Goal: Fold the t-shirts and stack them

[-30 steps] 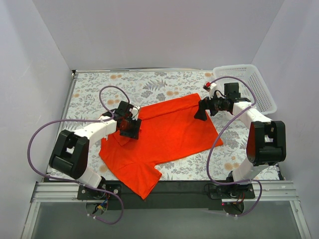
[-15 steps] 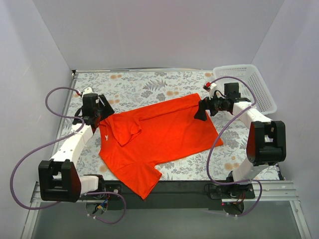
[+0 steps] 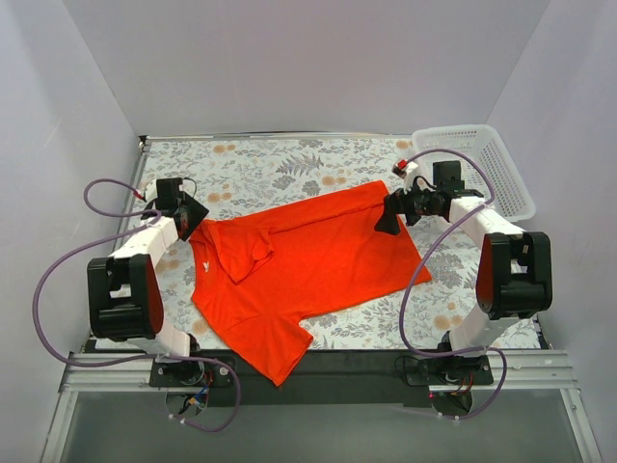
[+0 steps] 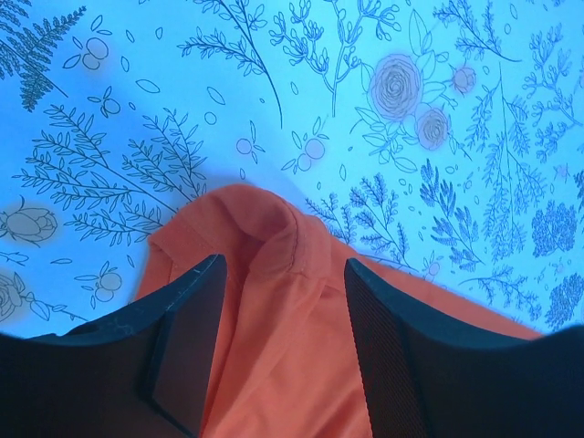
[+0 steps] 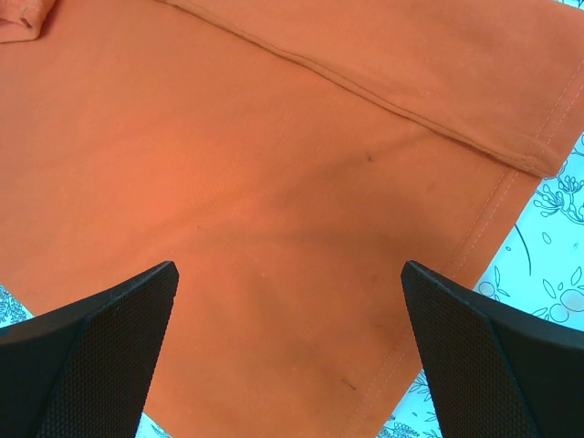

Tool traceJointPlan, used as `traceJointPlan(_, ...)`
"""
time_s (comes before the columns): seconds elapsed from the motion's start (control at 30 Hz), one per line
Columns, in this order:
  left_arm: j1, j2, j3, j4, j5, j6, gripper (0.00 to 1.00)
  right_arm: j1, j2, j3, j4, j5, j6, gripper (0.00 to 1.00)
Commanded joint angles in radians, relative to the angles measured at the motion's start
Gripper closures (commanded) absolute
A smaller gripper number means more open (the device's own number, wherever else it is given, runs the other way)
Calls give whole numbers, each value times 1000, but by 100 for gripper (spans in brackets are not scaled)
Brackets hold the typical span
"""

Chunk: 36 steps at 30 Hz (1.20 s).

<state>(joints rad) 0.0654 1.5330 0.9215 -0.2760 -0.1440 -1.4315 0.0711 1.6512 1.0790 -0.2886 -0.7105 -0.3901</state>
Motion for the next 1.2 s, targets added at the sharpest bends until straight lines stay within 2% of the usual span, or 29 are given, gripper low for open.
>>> traceJointPlan(0.0,13,27,43,20,-34,-38,49,-7,12,25,0,-23,5,2)
traceJointPlan(0.17,16,90,73,24,-11,-33,50,-7,16,29,-1,-18,3,2)
traceJointPlan(0.3,16,118,77,38,-2,-29,55,-7,25,33,-1,-9,3,2)
traceJointPlan(0.4,17,139,79,43,-3,-15,66,-7,33,38,-3,-7,3,2)
traceJointPlan(0.57,17,147,76,58,-11,-4,93,-7,47,61,-4,16,-1,2)
traceJointPlan(0.67,17,145,71,60,-9,8,100,-5,91,151,-3,72,45,2)
traceJointPlan(0.77,17,135,50,77,0,17,100,-5,168,272,-4,109,135,2)
traceJointPlan(0.8,17,133,45,84,4,20,100,-2,191,306,-3,112,157,5)
traceJointPlan(0.9,17,122,27,93,9,26,100,21,280,407,-9,146,204,23)
traceJointPlan(0.93,17,116,19,98,9,26,100,33,318,426,-12,157,211,34)
traceJointPlan(1.03,17,87,-9,119,9,31,100,58,384,482,-12,192,223,54)
traceJointPlan(1.17,17,76,-19,124,15,34,100,81,462,541,-26,264,226,69)
